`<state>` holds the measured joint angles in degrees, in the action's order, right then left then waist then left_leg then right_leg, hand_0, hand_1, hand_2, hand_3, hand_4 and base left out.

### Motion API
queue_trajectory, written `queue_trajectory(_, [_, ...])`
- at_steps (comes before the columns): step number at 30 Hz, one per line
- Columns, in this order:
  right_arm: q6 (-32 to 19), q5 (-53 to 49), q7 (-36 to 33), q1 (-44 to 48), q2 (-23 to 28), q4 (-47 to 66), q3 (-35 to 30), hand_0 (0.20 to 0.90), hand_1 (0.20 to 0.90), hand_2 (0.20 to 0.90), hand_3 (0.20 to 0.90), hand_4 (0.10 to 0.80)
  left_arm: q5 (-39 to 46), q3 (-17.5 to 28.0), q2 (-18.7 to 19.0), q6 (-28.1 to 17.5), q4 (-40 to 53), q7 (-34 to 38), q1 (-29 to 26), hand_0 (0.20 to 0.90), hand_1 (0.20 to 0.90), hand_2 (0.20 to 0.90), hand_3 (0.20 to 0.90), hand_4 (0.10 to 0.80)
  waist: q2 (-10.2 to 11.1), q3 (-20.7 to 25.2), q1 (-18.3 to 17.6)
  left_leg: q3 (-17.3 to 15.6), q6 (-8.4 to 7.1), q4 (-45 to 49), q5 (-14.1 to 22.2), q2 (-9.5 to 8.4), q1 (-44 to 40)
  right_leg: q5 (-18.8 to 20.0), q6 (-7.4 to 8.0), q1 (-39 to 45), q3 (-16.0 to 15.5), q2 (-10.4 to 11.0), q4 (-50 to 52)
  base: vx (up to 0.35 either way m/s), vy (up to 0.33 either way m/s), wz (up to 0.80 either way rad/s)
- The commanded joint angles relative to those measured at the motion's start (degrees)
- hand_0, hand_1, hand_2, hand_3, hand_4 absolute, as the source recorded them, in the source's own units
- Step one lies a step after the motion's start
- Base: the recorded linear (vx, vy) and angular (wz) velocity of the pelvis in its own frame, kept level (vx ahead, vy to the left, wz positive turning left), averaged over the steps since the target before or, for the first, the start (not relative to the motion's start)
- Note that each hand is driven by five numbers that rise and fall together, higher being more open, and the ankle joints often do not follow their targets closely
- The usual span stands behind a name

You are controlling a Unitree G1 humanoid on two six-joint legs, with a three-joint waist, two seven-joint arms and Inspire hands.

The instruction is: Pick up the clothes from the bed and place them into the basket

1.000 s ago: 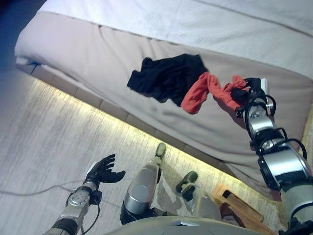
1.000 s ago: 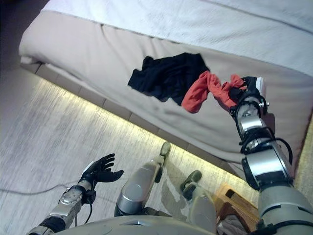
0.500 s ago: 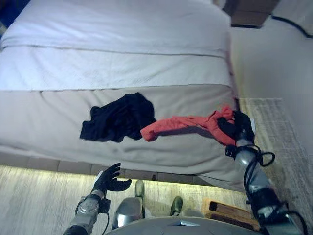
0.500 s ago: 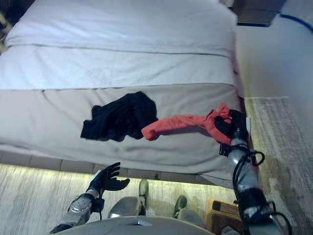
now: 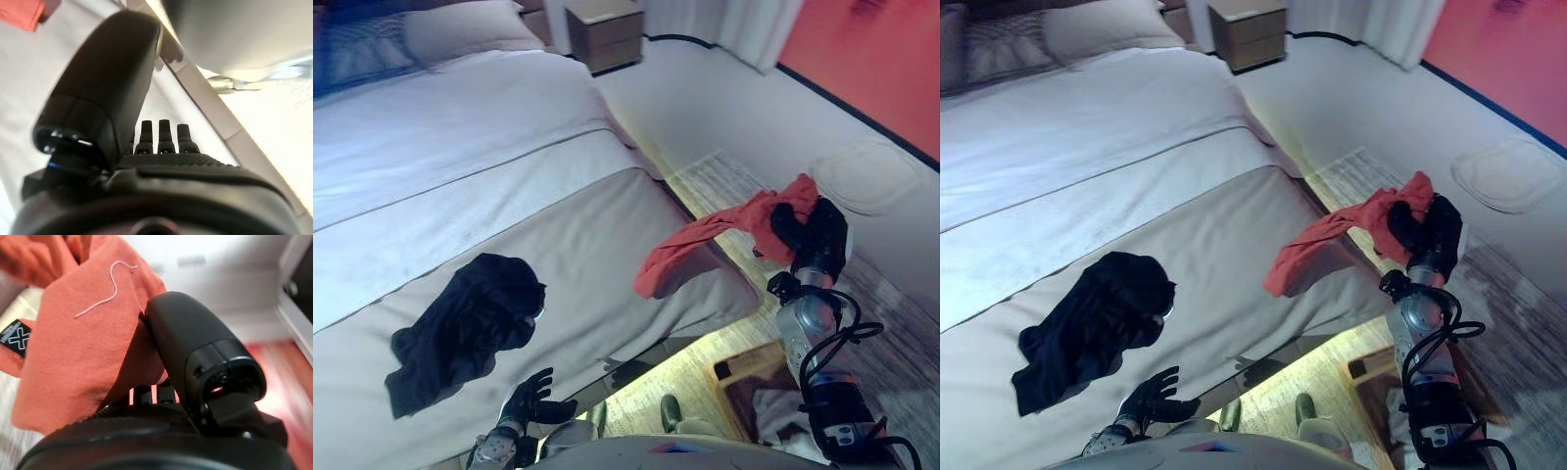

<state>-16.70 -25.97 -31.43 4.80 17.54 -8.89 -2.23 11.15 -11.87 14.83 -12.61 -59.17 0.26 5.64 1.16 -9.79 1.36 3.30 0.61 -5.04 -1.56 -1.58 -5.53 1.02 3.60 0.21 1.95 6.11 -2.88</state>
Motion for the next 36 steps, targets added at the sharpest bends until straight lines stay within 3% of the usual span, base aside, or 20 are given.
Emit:
queue_trajectory(1, [-10.8, 1.3, -6.7, 1.0, 2.4, 13.0, -6.3, 0.300, 0.300, 0.300, 0.200, 0.100, 0.2, 0.2, 3.5, -2.5, -2.2, -0.7, -1.9, 0.900, 0.900, 0.900, 0.900, 0.800, -2.1, 1.8, -1.8, 1.6, 0.99, 1.0, 4.7, -0.98, 0.9, 6.1, 6.05, -4.0, -4.3, 5.4, 4.7, -0.076, 0.119, -0.39])
queue_trajectory(4, [-9.3, 1.0, -6.3, 2.3, 1.9, 13.7, -7.0, 0.300, 0.300, 0.300, 0.200, 0.100, 0.9, 1.7, 2.9, -2.4, -2.3, 0.4, -0.2, 0.900, 0.900, 0.900, 0.900, 0.800, -1.8, 0.9, 0.3, -3.9, 0.31, 0.4, 5.3, -0.85, -1.0, 9.3, 6.65, -5.4, -14.9, 8.2, 8.1, -0.143, 0.092, -0.72])
queue_trajectory(6, [-7.7, 1.2, -6.6, 3.4, 2.2, 13.2, -5.4, 0.300, 0.300, 0.300, 0.200, 0.100, 0.4, 2.7, 2.8, -2.5, -1.1, 0.5, 0.6, 0.900, 0.900, 0.900, 0.900, 0.800, -2.7, 0.6, 2.5, -7.5, 0.49, 0.2, 4.5, 0.36, -0.8, 8.4, 6.00, -4.8, -19.6, 9.9, 13.7, -0.278, 0.033, -1.41])
queue_trajectory(8, [-5.0, 0.1, -6.3, 3.8, 3.1, 12.2, -3.2, 0.300, 0.300, 0.300, 0.200, 0.100, 1.1, 2.0, 3.0, -2.5, -1.2, 1.1, 0.1, 0.900, 0.900, 0.900, 0.900, 0.800, -3.8, 1.0, 4.3, -9.9, 1.14, 0.5, 3.0, 1.77, 0.9, 4.8, 4.84, -2.8, -21.3, 10.8, 20.9, -0.305, -0.014, -1.07])
queue_trajectory(10, [-4.1, -0.8, -6.4, 4.2, 3.4, 10.0, -1.2, 0.300, 0.300, 0.300, 0.200, 0.100, 2.4, 1.7, 3.2, -2.6, -1.6, 1.4, -0.8, 0.900, 0.900, 0.900, 0.900, 0.800, -3.8, 1.9, 5.8, -11.8, 1.12, 0.7, 1.8, 2.97, 2.9, 2.1, 4.08, 0.0, -23.0, 10.6, 20.8, -0.188, -0.063, -0.65])
queue_trajectory(11, [-3.9, -1.2, -6.3, 4.6, 3.3, 9.2, -0.6, 0.300, 0.300, 0.300, 0.200, 0.100, 2.8, 1.7, 3.2, -2.7, -1.7, 1.5, -1.0, 0.900, 0.900, 0.900, 0.900, 0.800, -3.5, 2.2, 6.2, -12.3, 0.97, 0.8, 1.6, 3.25, 3.3, 1.0, 3.88, 1.2, -23.5, 10.3, 20.1, -0.108, -0.149, -0.70])
queue_trajectory(12, [-3.5, -1.5, -6.2, 5.7, 2.6, 7.4, 0.9, 0.300, 0.300, 0.300, 0.200, 0.100, 3.5, 2.0, 3.3, -2.9, -2.0, 1.9, -1.5, 0.900, 0.900, 0.900, 0.900, 0.800, -2.5, 2.3, 7.4, -13.6, 0.06, 1.1, 1.3, 3.63, 3.8, -2.0, 3.54, 4.5, -24.4, 8.6, 16.0, -0.096, -0.292, -0.96])
queue_trajectory(13, [-4.2, -1.9, -7.5, 6.8, 2.0, 4.6, 2.3, 0.300, 0.300, 0.300, 0.200, 0.100, 4.1, 3.0, 2.9, -2.2, -2.0, 2.7, -2.7, 0.900, 0.900, 0.900, 0.900, 0.800, -0.1, 2.6, 8.1, -15.0, -1.39, 1.6, 0.2, 3.96, 5.5, -3.4, 4.20, 8.0, -24.4, 5.1, 5.9, -0.082, -0.312, -1.20])
queue_trajectory(17, [-3.7, -1.8, -7.8, 7.3, 3.1, 3.3, 2.2, 0.300, 0.300, 0.300, 0.200, 0.100, 3.0, 3.6, 1.9, -2.8, -0.9, 0.9, -2.9, 0.900, 0.900, 0.900, 0.900, 0.800, 1.6, 3.2, 8.0, -15.3, -2.87, 1.7, -1.2, 5.01, 7.1, -0.3, 3.95, 8.5, -23.8, 3.5, -1.2, -0.042, -0.175, -0.71])
queue_trajectory(19, [-3.0, -2.4, -7.7, 7.3, 3.2, 2.4, 1.4, 0.300, 0.300, 0.300, 0.200, 0.100, 1.6, 3.1, 1.4, -2.5, -0.8, 1.3, -2.8, 0.900, 0.900, 0.900, 0.900, 0.800, 1.9, 3.3, 8.1, -15.0, -3.41, 1.7, -1.4, 5.23, 7.6, -0.7, 3.64, 9.0, -23.5, 2.8, -1.3, -0.028, -0.105, -0.38])
queue_trajectory(23, [-1.5, -1.6, -9.0, 8.0, 3.1, -0.5, 1.0, 0.300, 0.300, 0.300, 0.200, 0.100, 0.0, 2.0, 0.4, -2.1, 0.3, 1.8, -2.4, 0.900, 0.900, 0.900, 0.900, 0.800, 1.4, 3.5, 8.3, -13.5, -3.58, 1.3, -1.6, 5.39, 6.9, -0.2, 3.25, 8.5, -24.1, 2.7, -1.2, -0.018, -0.058, -0.54])
queue_trajectory(36, [4.2, -0.5, -13.4, 7.6, 5.3, -11.3, -0.9, 0.300, 0.300, 0.300, 0.200, 0.100, -1.8, 2.3, 1.2, -2.1, -1.6, 1.3, -1.6, 0.900, 0.900, 0.900, 0.900, 0.800, -0.4, 4.3, 8.8, -11.2, -4.47, 1.2, -1.5, 5.23, 5.5, -0.8, 2.85, 9.4, -25.6, 2.6, -1.2, 0.040, -0.006, 0.08])
